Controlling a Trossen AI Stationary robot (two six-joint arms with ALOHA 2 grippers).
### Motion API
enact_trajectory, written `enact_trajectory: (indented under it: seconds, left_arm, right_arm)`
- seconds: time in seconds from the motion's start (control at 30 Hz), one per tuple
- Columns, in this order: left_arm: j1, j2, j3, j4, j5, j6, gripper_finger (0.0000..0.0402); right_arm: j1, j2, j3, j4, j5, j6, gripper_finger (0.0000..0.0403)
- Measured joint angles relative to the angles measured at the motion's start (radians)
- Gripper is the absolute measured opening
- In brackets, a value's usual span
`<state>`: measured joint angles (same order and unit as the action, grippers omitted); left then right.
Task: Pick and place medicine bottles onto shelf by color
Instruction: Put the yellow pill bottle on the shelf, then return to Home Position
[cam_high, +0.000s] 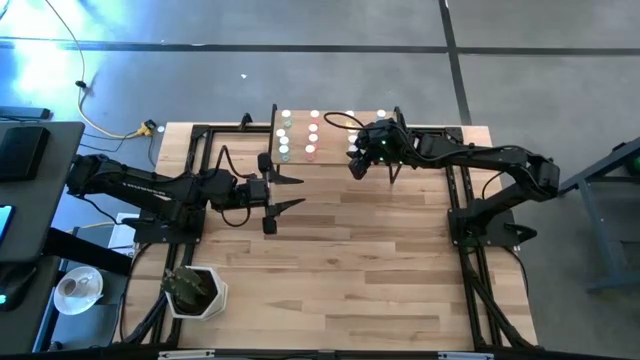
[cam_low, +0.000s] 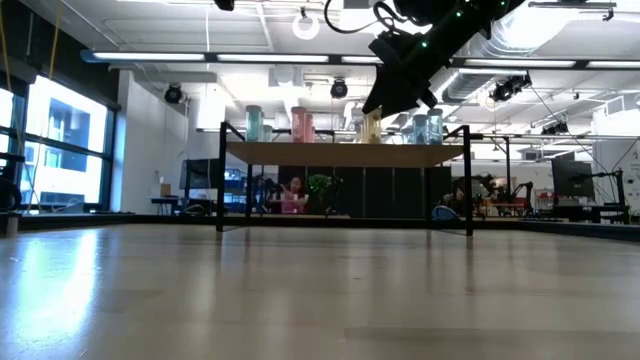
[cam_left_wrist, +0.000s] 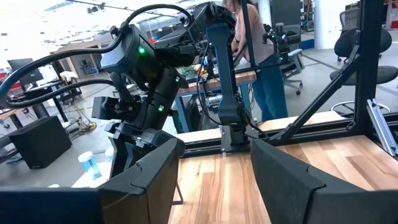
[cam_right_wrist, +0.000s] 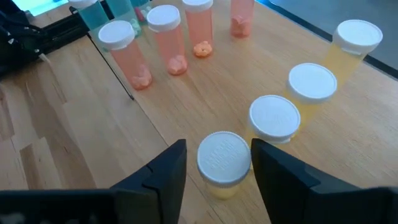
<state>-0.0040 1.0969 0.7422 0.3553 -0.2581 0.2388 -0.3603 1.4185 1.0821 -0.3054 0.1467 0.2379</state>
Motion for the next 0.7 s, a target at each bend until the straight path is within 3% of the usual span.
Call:
enact_trajectory:
  seconds: [0.4,0.7]
  left_arm:
    - [0.0,0.0,0.0,0.0,0.0,-0.002,0.0188]
    - [0.0,-0.004,0.0,-0.001,0.0,-0.002,0.0188]
  right_arm:
    - [0.0,0.0,0.048,-0.014,-0.026,-0.01,0.0173]
    - [0.002,0.0,0.168,-0.178,-0.051,-0.035,0.0174]
